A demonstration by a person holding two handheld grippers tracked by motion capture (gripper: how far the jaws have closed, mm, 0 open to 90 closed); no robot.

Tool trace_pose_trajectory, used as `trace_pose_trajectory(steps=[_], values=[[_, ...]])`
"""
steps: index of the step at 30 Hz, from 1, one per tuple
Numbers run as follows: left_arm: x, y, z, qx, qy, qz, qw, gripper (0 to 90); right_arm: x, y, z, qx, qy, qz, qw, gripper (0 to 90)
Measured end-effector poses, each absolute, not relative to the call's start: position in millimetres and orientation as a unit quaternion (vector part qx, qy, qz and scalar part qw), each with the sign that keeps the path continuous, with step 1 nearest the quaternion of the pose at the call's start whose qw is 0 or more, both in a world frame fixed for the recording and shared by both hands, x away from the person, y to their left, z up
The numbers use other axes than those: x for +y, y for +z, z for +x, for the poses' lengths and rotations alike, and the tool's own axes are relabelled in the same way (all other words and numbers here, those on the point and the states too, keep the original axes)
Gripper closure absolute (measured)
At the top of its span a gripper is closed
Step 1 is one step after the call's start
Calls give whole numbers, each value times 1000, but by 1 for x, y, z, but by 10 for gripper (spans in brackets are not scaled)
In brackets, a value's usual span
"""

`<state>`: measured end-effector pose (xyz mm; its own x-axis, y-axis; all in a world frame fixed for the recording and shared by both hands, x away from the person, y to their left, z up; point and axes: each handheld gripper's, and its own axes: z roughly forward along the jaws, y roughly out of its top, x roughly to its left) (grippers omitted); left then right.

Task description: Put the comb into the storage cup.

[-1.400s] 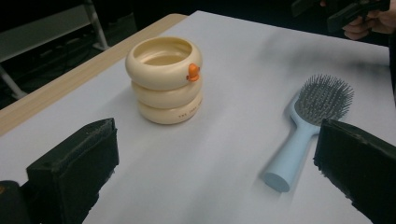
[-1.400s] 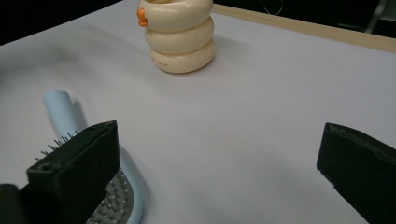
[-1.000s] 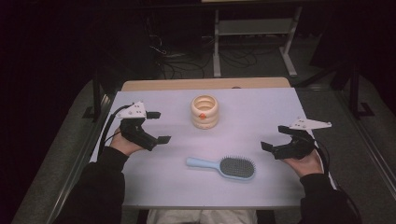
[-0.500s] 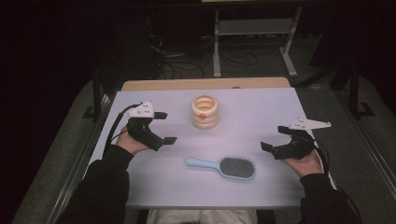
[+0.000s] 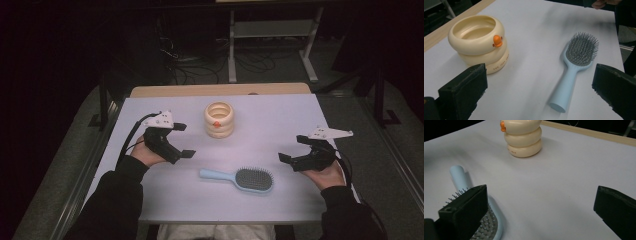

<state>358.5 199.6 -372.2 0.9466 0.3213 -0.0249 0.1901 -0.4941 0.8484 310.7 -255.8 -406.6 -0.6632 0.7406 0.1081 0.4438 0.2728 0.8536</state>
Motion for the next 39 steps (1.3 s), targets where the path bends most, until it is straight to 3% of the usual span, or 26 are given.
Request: trace_pose_trajectory(steps=[39], values=[[153,-396,360,108,24,888,446,0,-254,-408,311,788,465,375,150,0]])
